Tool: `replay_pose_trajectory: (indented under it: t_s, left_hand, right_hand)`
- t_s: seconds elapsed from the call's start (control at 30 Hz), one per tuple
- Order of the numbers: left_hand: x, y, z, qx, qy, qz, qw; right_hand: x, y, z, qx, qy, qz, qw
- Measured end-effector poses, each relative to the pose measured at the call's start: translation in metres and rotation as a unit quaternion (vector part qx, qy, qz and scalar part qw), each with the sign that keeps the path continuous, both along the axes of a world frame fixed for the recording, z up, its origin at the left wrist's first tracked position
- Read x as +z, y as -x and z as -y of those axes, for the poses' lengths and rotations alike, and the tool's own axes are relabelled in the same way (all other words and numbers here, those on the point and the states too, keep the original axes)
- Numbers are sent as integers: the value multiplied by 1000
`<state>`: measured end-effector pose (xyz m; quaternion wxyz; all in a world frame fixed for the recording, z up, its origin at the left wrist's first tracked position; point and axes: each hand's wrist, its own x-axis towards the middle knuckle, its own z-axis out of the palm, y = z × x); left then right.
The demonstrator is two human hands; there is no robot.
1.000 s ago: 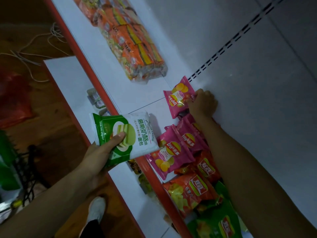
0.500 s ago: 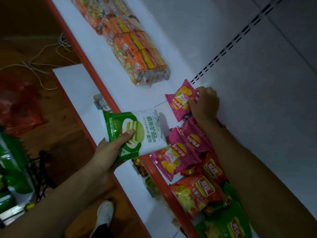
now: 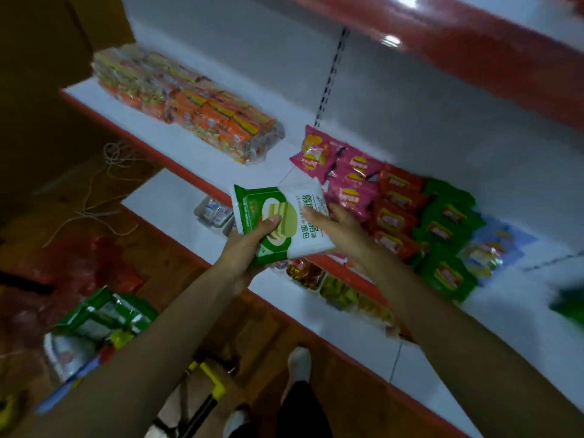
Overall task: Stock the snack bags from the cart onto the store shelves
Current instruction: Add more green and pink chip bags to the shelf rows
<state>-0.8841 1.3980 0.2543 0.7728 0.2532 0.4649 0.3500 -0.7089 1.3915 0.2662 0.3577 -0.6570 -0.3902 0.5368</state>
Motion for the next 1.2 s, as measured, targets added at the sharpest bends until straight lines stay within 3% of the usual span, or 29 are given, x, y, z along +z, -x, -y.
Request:
replay_pose_trajectory:
  t_s: [0.2,0.43,0.6,0.63,0.7,0.8,0.87,0.93,1.1,1.2]
  left_hand:
    - [17,-12,57,-119,-1,5,993]
    - [39,-67,92,-267,-65,14,961]
    - [55,-111,102,-243,-161,-92,952]
    - [58,-121,105,-249,-216,-122,936]
    - [69,-144,118,-334,-322,-174,869]
    - [89,-182,158,-567,-302,-164,748]
    - [94,-210,195,-642,-297,-151,690]
    - [91,-239,231,-633,-311,-131,697]
    - [74,-302,311,-530,-280,-112,792]
    - [63,-336,345,-472,-258,-113,835]
  right_hand:
    - [39,-15,82,-56,-12,42,997]
    - [75,-73,169,-159,-1,97,983]
    - [93,-110,225,-164,-7,127,978]
    - [95,-117,237,-155,-7,138,978]
    - [98,-132,262,-127,-2,157,979]
    - [101,-155,304,-84,-2,159,984]
    - [103,-177,334,-62,9,185,981]
    - [104,-203,366,-55,12,221,974]
    - [96,-264,440,-119,3,308,944]
    - [78,-293,479,-207,-34,285,935]
